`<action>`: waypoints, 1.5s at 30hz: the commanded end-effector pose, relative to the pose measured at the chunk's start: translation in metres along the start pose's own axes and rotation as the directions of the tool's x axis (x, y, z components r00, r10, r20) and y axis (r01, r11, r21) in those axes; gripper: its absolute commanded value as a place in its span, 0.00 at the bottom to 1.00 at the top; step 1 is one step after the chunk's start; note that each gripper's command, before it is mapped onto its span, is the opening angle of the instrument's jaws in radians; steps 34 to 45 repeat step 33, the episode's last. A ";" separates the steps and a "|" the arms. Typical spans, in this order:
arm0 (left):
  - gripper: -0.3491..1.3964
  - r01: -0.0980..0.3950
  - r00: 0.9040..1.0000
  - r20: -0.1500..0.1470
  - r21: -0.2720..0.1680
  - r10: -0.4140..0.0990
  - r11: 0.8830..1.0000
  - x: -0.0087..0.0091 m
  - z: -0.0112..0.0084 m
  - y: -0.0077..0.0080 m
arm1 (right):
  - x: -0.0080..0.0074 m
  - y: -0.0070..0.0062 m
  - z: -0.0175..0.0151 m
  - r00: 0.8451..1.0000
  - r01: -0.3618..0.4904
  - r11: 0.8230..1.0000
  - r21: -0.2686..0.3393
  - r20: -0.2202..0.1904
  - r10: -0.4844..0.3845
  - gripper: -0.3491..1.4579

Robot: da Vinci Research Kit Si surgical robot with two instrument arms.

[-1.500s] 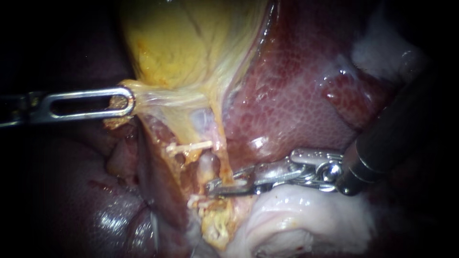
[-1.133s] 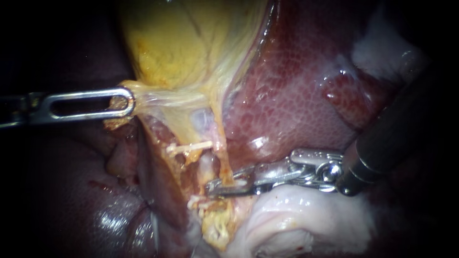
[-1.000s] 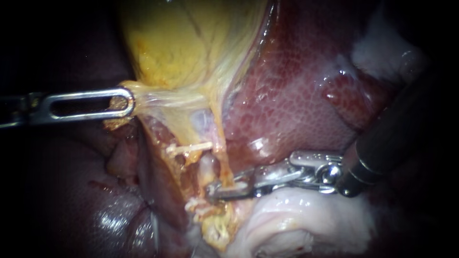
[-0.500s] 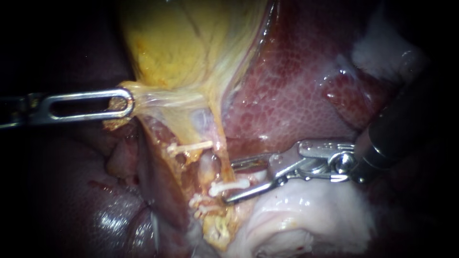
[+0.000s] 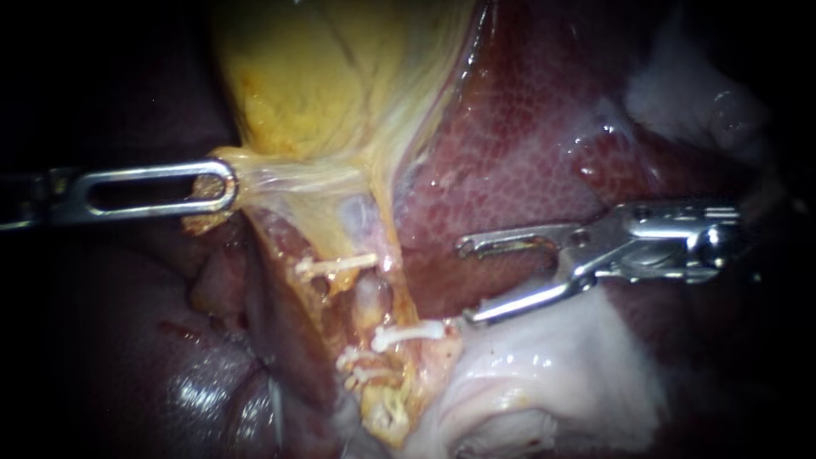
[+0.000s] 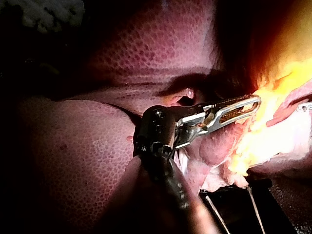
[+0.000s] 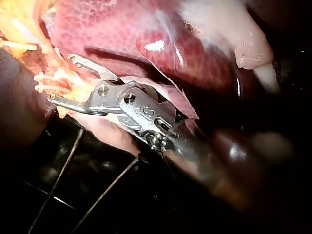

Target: Going back first clip right tube

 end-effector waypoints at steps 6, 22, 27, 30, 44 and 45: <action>0.00 -0.006 1.000 0.006 -0.007 0.006 1.000 0.0010 0.0010 0.0004 | 0.0008 -0.0005 -0.0014 1.000 -0.001 1.000 -0.010 -0.004 0.001 0.52; 0.00 -0.039 0.998 -0.044 -0.006 0.039 0.999 0.0064 0.0101 0.0032 | 0.0007 -0.0010 -0.0012 1.000 0.000 1.000 -0.009 -0.007 0.000 0.52; 0.00 -0.039 0.998 -0.044 -0.006 0.039 0.999 0.0064 0.0102 0.0032 | 0.0008 -0.0010 -0.0012 1.000 0.000 1.000 -0.009 -0.007 0.000 0.52; 0.00 -0.039 0.998 -0.044 -0.006 0.039 0.999 0.0064 0.0102 0.0032 | 0.0008 -0.0011 -0.0012 1.000 0.000 1.000 -0.009 -0.007 0.000 0.52; 0.00 -0.039 0.998 -0.044 -0.005 0.039 0.999 0.0064 0.0102 0.0032 | 0.0008 -0.0012 -0.0011 1.000 0.000 1.000 -0.009 -0.007 0.000 0.52; 0.00 -0.039 0.998 -0.044 -0.005 0.039 0.999 0.0064 0.0102 0.0032 | 0.0008 -0.0012 -0.0011 1.000 0.000 1.000 -0.009 -0.007 0.000 0.52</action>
